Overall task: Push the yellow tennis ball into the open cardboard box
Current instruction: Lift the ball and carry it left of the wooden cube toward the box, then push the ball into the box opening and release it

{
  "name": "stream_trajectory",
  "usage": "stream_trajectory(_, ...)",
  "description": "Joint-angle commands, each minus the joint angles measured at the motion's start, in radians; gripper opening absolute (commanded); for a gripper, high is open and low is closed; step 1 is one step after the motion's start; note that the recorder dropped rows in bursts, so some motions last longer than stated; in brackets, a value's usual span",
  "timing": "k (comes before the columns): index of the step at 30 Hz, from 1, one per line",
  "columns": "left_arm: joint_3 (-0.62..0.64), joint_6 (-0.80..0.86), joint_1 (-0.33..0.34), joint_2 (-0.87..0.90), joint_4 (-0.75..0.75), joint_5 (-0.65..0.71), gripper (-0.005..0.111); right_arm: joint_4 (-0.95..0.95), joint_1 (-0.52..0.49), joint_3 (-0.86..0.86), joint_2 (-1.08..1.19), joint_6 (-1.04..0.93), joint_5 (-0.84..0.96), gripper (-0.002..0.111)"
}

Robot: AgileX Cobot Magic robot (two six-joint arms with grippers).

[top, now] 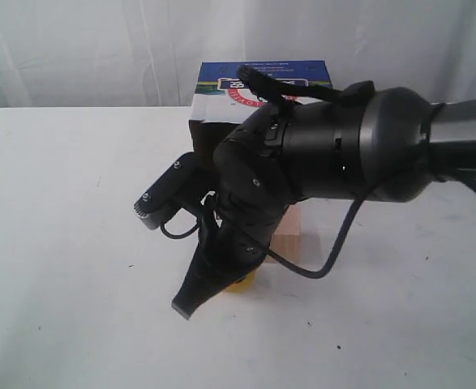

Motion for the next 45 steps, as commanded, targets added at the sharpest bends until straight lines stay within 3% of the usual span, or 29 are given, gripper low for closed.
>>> stream_trajectory(1,0.004,-0.002,0.003,-0.003,0.0,-0.006,0.0,-0.083,-0.057,0.026,0.063,-0.017,-0.112,0.0)
stream_trajectory(6,0.004,-0.002,0.003,-0.003,0.0,-0.006,0.0,-0.107,-0.095,-0.035,0.172,-0.024,-0.235,0.0)
stream_trajectory(13,0.004,-0.002,0.003,-0.003,0.0,-0.006,0.0,-0.162,-0.095,-0.157,0.231,-0.024,-0.219,0.0)
stream_trajectory(36,0.004,-0.002,0.003,-0.003,0.0,-0.006,0.0,-0.275,-0.107,-0.256,0.229,0.021,-0.244,0.0)
stream_trajectory(41,0.004,-0.002,0.003,-0.003,0.0,-0.006,0.0,-0.283,-0.107,-0.306,0.225,0.021,-0.22,0.0)
stream_trajectory(45,0.004,-0.002,0.003,-0.003,0.0,-0.006,0.0,-0.238,-0.093,-0.311,0.201,0.025,-0.092,0.0)
